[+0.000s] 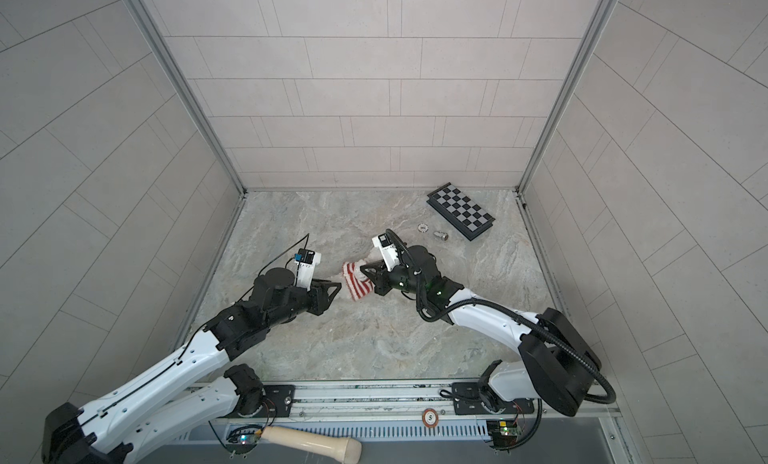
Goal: Dress the teddy bear
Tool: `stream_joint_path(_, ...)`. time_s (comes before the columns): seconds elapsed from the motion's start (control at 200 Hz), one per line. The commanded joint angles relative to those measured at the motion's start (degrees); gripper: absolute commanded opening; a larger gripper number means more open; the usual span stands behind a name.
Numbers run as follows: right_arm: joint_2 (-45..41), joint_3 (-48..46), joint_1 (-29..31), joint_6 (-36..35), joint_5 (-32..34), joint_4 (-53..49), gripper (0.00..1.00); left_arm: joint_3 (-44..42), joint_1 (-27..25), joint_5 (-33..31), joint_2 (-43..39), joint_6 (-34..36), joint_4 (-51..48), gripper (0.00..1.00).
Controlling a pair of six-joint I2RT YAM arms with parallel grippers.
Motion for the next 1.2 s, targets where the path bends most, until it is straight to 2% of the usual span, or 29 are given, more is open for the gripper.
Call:
stream_joint_path(0.0, -1.94, -2.54, 0.14, 0.19, -3.21, 3.89, 0.00, 2.82, 1.04, -1.36, 0.09, 2.51, -1.85, 0.41)
stream_joint_path(0.275, -10.63, -11.67, -0.52, -1.37, 3.62, -9.39, 0.00, 5.22, 2.04, 3.67, 7.69, 3.94, 0.90, 0.43)
stream_joint_path(0.395, -15.03, -15.75, -0.64, -0.71, 9.23, -13.50, 0.00, 6.24, 1.87, 7.08, 13.00, 3.53, 4.04, 0.47)
stream_joint_path(0.616, -23.29, -19.91, -2.89, 2.23, 17.44, -23.32, 0.00, 7.36, -1.47, 8.64, 22.67, 3.56, 6.25, 0.49)
stream_joint_path(0.781, -23.09, -20.44, -5.43, 3.91, 18.24, -26.23, 0.08, 7.52, -6.61, 8.40, 27.64, 2.48, 8.59, 0.50)
stream_joint_path(0.961, -21.28, -19.81, -8.13, 5.75, 19.49, -29.67, 0.23, 5.97, -10.52, 8.49, 31.44, -0.19, 12.01, 0.49)
stream_joint_path(1.141, -24.43, -13.60, -8.07, 2.46, 23.02, -37.67, 0.37, 4.04, -12.93, 8.40, 32.40, -2.69, 15.00, 0.47)
stream_joint_path(1.191, -25.28, -11.30, -7.70, 1.24, 23.60, -39.11, 0.44, 3.77, -13.47, 8.24, 32.35, -3.39, 15.52, 0.47)
